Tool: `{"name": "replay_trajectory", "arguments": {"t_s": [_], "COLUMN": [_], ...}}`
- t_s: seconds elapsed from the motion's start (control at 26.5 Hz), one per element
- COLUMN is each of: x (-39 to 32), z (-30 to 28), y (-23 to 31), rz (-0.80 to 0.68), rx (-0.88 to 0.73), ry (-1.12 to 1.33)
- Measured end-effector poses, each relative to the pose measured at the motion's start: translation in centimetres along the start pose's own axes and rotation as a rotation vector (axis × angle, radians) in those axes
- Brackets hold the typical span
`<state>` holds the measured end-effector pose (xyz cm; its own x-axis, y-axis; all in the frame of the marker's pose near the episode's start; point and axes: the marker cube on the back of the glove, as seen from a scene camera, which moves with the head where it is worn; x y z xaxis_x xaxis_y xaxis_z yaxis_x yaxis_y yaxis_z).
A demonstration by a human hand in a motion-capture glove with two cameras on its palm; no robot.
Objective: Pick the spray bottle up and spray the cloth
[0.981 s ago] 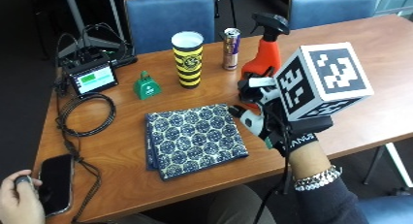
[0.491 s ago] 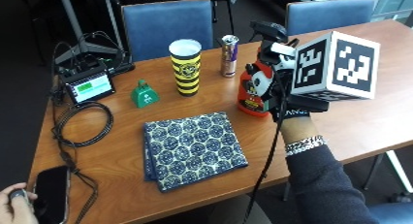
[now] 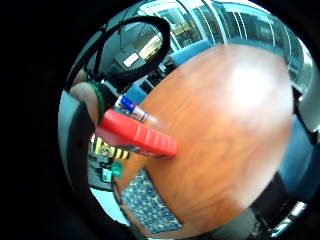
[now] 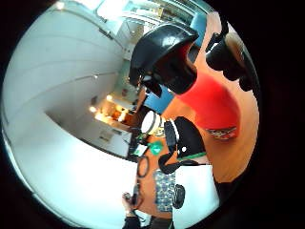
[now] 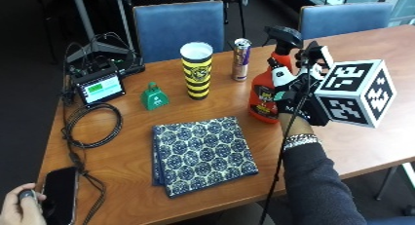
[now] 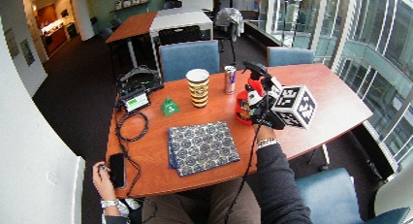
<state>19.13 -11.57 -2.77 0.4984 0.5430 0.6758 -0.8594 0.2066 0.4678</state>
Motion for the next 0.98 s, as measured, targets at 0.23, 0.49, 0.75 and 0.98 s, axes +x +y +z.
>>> {"name": "replay_trajectory", "arguments": {"t_s": [0.23,0.49,0.75,0.98], "x": [0.8,-0.3,-0.6,-1.4], "z": [2.0,3.1,3.2,3.4], "y": [-0.5,-1.3,-2.2,-2.7], "rz": [0.070,0.109,0.127,0.057], "rx": [-0.128,-0.254,-0.332,-0.445], "ry": [-0.240,-0.382,-0.440,-0.404]}}
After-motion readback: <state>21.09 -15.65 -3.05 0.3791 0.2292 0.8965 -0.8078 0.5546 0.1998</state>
